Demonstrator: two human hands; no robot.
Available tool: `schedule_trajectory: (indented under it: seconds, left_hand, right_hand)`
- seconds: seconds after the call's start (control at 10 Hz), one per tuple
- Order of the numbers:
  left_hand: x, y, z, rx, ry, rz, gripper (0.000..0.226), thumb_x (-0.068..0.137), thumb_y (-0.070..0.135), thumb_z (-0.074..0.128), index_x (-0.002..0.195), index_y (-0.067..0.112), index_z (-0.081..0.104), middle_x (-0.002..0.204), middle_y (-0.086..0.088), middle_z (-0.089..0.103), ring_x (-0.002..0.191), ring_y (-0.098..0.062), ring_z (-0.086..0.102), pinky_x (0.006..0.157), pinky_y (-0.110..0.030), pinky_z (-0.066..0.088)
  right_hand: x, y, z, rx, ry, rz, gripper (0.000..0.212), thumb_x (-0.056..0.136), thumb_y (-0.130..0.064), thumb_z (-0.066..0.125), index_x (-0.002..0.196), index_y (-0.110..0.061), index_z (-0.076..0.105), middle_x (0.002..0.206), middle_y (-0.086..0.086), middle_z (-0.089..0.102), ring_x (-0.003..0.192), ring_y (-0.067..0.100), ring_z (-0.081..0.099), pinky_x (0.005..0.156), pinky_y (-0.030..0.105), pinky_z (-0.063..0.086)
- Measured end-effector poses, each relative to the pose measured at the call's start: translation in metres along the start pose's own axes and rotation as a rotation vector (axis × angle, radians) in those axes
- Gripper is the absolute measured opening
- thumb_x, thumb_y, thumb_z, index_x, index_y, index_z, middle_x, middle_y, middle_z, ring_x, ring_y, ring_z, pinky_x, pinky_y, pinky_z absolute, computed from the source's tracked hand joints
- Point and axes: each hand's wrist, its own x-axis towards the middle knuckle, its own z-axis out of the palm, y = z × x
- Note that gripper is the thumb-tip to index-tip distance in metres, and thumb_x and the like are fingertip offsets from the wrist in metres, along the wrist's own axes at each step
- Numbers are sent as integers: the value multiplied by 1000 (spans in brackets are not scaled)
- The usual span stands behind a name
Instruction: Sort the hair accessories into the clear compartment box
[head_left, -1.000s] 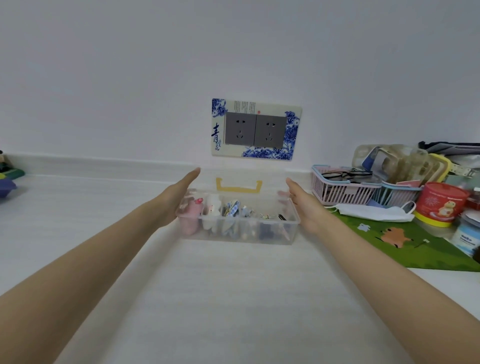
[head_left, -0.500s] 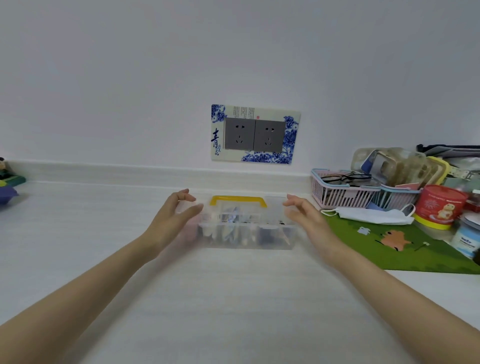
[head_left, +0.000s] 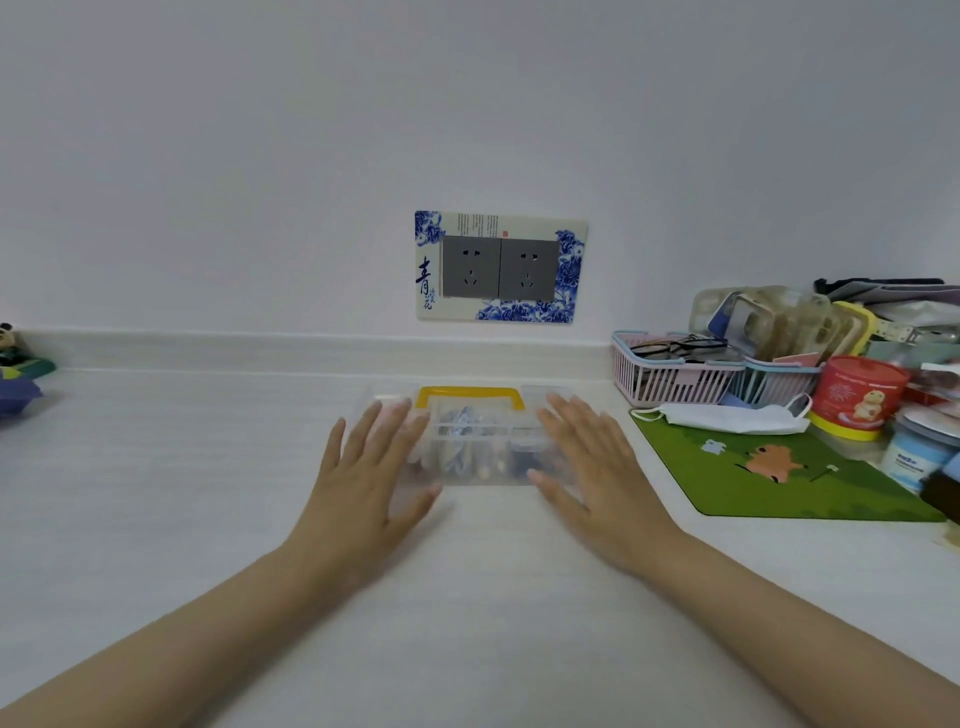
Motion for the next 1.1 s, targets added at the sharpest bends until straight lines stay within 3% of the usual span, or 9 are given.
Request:
schedule_trajectory:
  seconds: [0.1,0.2,0.3,0.5,0.7,1.1]
  left_hand:
    - [-4,11,9,80,-43,7,84,80,70,15,149,24,6,157,7,-3,145,-18,-10,118,-44,-4]
    - [7,16,17,91,-41,-2,83,80,69,16,149,24,4,157,7,-4,146,-21,-11,118,-45,-3]
    - [29,20,35,114,-63,-1,82,81,72,15,148,29,-7,156,9,-14,143,-19,-21,116,-41,-11]
    - [109,38,87,98,-122,-2,80,87,65,29,148,27,-7,160,4,-8,145,-24,-15,115,-45,-10]
    - [159,41,123,109,-141,-15,81,87,65,31,148,26,-7,160,3,-9,145,-27,-15,115,-46,-10]
    - [176,30,136,135,-92,11,86,85,64,35,148,25,-9,160,1,-10,145,-27,-14,118,-44,-7]
  right_hand:
    - [-5,-7,6,-238,-81,-96,68,93,-57,21,146,-29,-13,154,-14,-18,143,8,-21,116,31,-16]
    - [0,2,9,-284,-84,-78,69,92,-58,18,143,-29,-19,152,-12,-22,142,11,-22,116,33,-16]
    - [7,25,10,-307,-93,-44,69,92,-58,19,142,-30,-20,153,-12,-20,142,10,-22,115,33,-17]
    - [38,91,10,-392,-149,90,70,94,-56,22,146,-26,-14,157,-7,-15,146,14,-12,116,36,-15]
    - [67,135,16,-434,-183,112,72,93,-58,20,147,-25,-14,159,-3,-11,146,13,-11,113,36,-18]
    - [87,153,31,-399,-174,105,71,94,-55,24,149,-24,-9,160,-2,-7,146,14,-10,113,34,-18]
